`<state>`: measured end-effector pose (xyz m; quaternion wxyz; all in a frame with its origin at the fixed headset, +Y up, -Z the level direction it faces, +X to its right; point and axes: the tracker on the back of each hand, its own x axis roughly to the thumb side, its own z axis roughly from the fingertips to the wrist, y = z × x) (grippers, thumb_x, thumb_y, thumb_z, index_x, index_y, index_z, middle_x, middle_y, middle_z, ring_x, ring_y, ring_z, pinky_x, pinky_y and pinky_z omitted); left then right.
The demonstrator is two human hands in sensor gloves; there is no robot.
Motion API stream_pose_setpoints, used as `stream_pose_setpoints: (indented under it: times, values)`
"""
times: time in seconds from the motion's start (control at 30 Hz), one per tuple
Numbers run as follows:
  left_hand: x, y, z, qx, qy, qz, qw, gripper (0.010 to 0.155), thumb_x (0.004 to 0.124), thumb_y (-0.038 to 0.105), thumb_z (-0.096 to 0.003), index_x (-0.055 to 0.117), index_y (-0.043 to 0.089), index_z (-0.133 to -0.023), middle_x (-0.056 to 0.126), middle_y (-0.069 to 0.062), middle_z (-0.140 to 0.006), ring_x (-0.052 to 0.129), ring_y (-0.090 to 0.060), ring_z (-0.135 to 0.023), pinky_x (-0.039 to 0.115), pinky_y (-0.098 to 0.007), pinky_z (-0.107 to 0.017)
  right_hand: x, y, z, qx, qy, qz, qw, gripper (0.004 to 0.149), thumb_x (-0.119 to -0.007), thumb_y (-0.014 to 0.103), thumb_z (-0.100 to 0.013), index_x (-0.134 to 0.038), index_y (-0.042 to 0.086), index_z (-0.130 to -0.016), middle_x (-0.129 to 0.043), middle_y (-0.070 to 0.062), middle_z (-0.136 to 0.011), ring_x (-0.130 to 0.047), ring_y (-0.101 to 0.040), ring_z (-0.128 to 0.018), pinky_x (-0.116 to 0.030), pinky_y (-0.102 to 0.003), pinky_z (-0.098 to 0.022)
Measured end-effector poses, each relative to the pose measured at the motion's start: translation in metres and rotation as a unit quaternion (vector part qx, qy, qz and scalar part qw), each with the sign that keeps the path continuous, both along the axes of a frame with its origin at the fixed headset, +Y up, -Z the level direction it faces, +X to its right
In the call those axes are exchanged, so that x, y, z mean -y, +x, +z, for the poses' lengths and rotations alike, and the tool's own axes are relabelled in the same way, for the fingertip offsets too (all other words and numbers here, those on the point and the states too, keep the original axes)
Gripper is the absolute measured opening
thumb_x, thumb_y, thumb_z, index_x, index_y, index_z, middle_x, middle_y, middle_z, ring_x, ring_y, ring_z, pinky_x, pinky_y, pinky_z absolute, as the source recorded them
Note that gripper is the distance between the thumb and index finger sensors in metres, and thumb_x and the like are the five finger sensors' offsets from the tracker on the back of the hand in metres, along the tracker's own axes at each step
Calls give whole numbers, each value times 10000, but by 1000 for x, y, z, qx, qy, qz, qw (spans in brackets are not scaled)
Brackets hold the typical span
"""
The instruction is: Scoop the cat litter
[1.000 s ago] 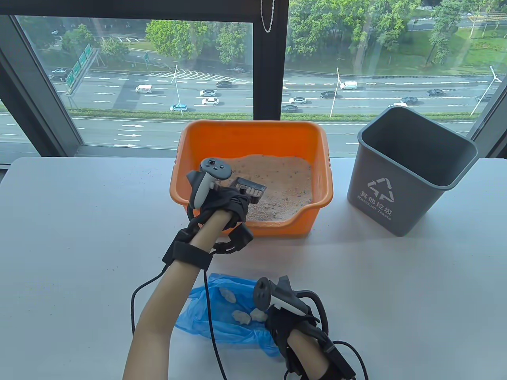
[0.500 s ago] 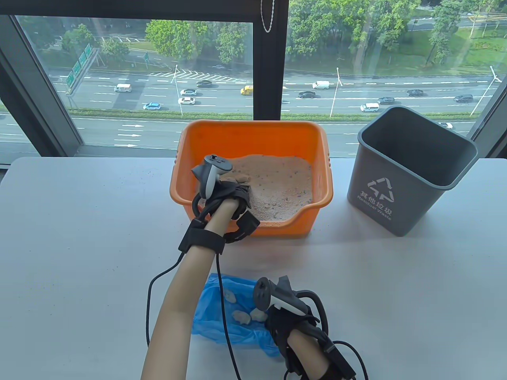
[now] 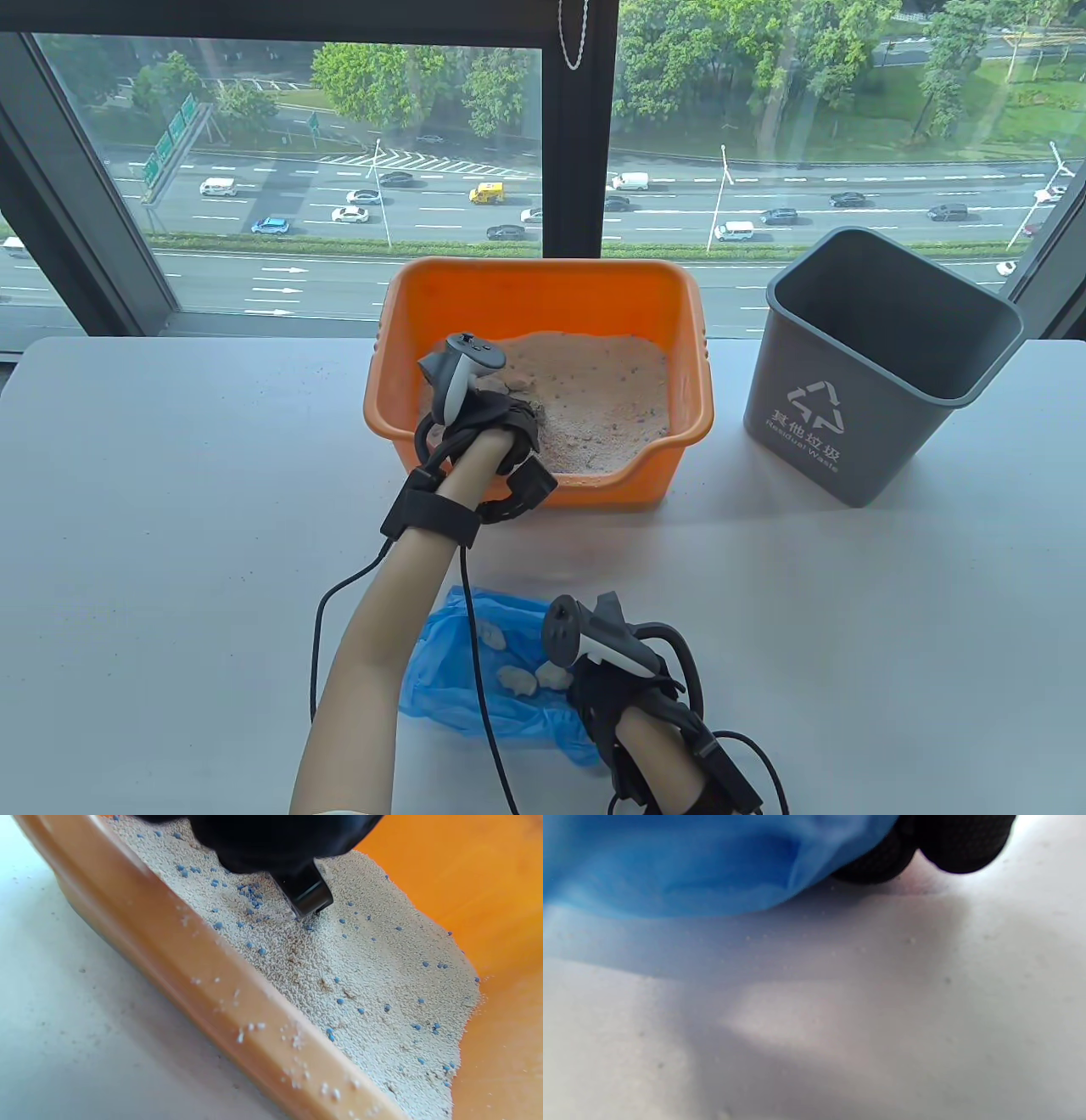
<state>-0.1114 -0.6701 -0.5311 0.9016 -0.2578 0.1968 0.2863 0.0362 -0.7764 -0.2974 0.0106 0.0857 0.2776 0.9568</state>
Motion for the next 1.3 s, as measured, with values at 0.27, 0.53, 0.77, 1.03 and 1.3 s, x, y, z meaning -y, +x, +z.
stream_pose_setpoints:
  times: [0.27, 0.53, 0.77, 1.03, 1.3]
  values:
    - [22, 15, -27, -27, 44, 7, 999, 665, 657, 332, -560, 359, -2, -1051, 764, -82, -776, 912, -55, -279, 831, -212, -184, 0, 0, 0, -1, 0, 0, 1000, 719, -785, 299, -411, -377, 160, -987, -499, -277, -892, -802, -162, -501, -725, -404, -412]
    - [29, 9, -24, -41, 105, 67, 991, 652, 657, 314, -556, 362, 22, -1059, 750, -72, -777, 900, -52, -322, 829, -222, -230, 0, 0, 0, 0, -1, -2, 1000, 719, -786, 299, -412, -378, 160, -987, -499, -277, -891, -802, -161, -501, -727, -404, -411]
    - [11, 9, 0, -25, 224, 166, 960, 650, 679, 331, -549, 407, 22, -1052, 783, -64, -748, 914, -46, -287, 836, -211, -196, 1, 0, 0, 0, 0, -1, 1000, 720, -784, 301, -412, -376, 161, -988, -498, -276, -892, -802, -160, -501, -726, -403, -412]
    - [-1, 12, 10, 43, 210, 162, 963, 651, 670, 351, -560, 401, 27, -1057, 779, -50, -758, 915, -22, -289, 842, -183, -195, 0, 0, 0, 0, 1, 0, 1000, 719, -783, 302, -412, -375, 162, -988, -498, -273, -893, -802, -159, -502, -728, -402, -410]
    - [1, 11, 13, -22, 261, 221, 939, 654, 696, 332, -547, 421, 21, -1052, 790, -72, -745, 918, -49, -269, 838, -209, -178, 0, 1, 0, 0, 1, -1, 1000, 718, -783, 303, -412, -377, 163, -988, -498, -272, -893, -802, -157, -501, -728, -400, -411]
